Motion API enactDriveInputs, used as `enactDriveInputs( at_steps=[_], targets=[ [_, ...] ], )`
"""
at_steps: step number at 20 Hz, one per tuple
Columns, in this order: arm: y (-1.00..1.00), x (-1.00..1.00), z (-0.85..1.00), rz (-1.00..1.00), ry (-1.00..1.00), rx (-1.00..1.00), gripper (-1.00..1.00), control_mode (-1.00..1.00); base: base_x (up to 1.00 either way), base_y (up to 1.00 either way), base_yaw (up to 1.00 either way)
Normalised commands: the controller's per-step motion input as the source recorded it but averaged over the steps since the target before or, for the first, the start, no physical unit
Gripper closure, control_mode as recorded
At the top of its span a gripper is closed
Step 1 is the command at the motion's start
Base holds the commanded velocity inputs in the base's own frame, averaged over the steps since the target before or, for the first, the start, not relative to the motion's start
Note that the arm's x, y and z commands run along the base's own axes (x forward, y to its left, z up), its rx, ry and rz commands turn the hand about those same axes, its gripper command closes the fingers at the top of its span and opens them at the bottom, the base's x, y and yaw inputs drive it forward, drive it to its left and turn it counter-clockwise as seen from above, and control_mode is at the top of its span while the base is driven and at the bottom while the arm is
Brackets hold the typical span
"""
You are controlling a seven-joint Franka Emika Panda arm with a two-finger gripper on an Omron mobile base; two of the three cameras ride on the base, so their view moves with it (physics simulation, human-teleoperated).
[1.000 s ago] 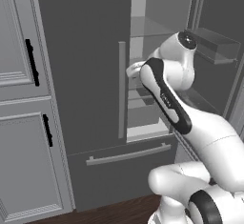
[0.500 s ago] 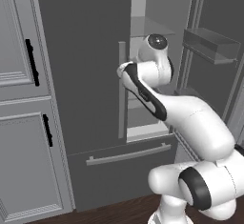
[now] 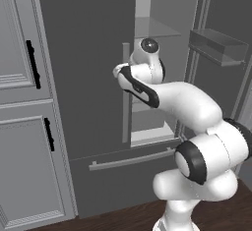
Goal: Grab a lemon wedge from the fridge and one ice cube from the ice bowl, and put them in the glass of lemonade.
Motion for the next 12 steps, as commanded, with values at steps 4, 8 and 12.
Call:
enactDriveInputs(
  at_steps=[4,8,12],
  targets=[
    [0.00,0.48,-0.19,0.00,0.01,0.00,-1.00,-1.00,0.00,0.00,0.00],
    [0.00,0.07,-0.14,0.00,0.00,0.00,-1.00,-1.00,0.00,0.00,0.00],
    [0.14,0.22,-0.20,0.00,0.00,0.00,-1.00,-1.00,0.00,0.00,0.00]
  ],
)
